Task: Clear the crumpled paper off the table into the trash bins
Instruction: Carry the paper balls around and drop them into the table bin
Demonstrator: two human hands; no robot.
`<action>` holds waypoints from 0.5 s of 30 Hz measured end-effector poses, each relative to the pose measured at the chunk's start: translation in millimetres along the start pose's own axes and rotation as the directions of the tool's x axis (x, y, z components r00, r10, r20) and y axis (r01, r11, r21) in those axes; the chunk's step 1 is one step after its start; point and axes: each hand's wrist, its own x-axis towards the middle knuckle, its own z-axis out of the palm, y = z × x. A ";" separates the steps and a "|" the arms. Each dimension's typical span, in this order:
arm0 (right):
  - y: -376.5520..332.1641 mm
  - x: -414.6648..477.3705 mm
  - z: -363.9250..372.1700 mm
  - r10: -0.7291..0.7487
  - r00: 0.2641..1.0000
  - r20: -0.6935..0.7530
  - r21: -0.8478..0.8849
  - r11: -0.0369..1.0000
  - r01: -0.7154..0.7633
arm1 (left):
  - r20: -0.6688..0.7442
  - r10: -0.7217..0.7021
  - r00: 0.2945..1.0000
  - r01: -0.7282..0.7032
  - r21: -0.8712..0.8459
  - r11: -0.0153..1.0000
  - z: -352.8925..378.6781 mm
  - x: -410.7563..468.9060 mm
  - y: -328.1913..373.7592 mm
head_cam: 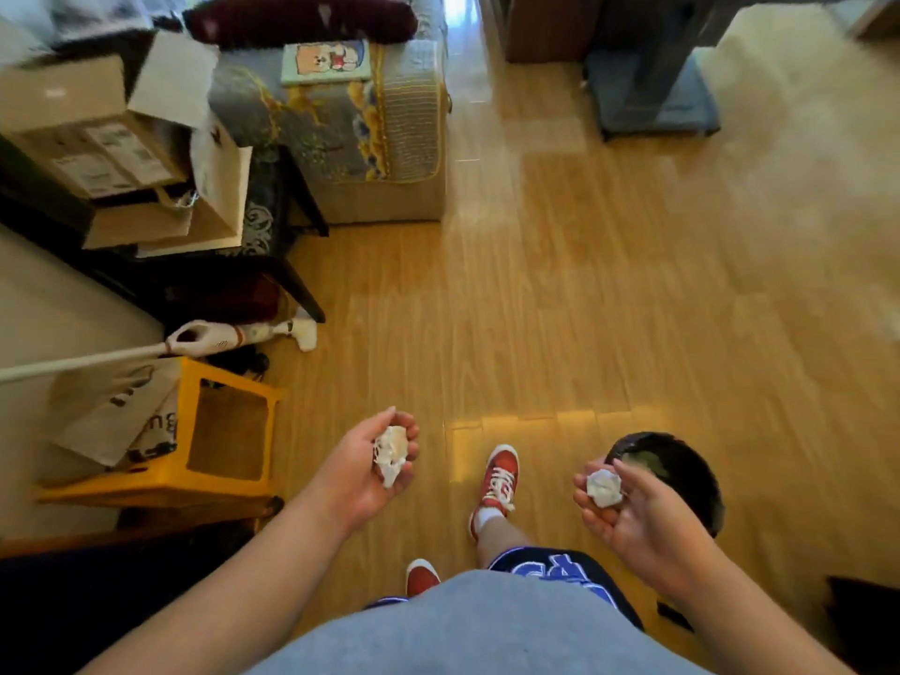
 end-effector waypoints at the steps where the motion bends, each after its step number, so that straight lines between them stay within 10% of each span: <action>1: -13.1 7.0 -3.3 -0.003 1.000 -0.012 0.005 1.000 0.003 | 0.008 -0.001 1.000 0.001 0.015 1.000 17.3 13.5 11.5; 15: -218.2 124.8 59.1 -0.016 1.000 0.010 0.002 1.000 0.016 | 0.022 -0.018 1.000 0.018 0.012 1.000 143.6 139.7 137.4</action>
